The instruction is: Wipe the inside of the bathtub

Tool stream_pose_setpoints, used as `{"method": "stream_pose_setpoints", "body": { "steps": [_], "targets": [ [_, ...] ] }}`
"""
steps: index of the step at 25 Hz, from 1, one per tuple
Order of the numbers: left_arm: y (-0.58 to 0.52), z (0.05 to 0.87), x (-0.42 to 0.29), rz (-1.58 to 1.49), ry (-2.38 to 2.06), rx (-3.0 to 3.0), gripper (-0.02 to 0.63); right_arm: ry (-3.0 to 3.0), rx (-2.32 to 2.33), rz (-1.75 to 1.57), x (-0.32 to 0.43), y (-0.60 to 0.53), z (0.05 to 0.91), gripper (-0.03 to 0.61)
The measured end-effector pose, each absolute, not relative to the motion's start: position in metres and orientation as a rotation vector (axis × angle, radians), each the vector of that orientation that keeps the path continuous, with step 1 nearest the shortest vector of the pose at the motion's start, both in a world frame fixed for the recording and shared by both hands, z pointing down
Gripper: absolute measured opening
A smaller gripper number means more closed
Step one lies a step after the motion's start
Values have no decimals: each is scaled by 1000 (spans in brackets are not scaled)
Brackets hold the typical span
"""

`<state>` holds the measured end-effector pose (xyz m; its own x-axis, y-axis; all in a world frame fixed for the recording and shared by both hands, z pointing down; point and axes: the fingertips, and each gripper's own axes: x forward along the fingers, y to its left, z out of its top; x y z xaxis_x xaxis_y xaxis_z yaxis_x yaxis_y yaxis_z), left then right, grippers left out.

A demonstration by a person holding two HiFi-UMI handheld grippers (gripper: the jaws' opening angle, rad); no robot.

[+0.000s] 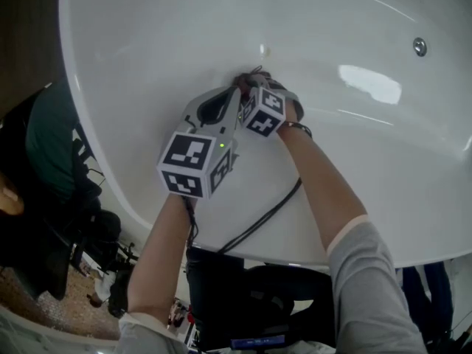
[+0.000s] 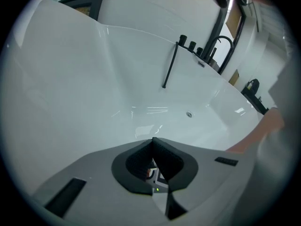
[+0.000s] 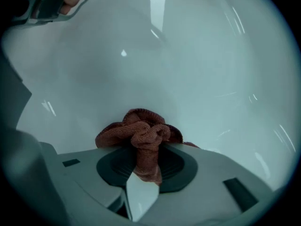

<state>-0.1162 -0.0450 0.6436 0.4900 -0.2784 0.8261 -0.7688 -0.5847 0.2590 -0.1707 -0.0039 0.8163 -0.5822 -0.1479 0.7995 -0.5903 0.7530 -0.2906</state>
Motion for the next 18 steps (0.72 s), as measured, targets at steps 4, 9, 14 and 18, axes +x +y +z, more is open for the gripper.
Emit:
{"method": "stream_pose_setpoints", "body": {
  "steps": [4,9,14,18],
  "targets": [
    [-49,650,-114,1008,-847,2121,8,-2060,689,669,-144,-54,833,118],
    [-52,655,-114,986,-851,2110,7,-1986,792,633,-118,-91,845,119],
    [-49,655,-111,966,-856,2100,7,-1943,755,668,-117,-75,858,118],
    [-47,653,-108,964,-847,2104,6,-1930,656,672,-127,-46,864,120]
  ]
}}
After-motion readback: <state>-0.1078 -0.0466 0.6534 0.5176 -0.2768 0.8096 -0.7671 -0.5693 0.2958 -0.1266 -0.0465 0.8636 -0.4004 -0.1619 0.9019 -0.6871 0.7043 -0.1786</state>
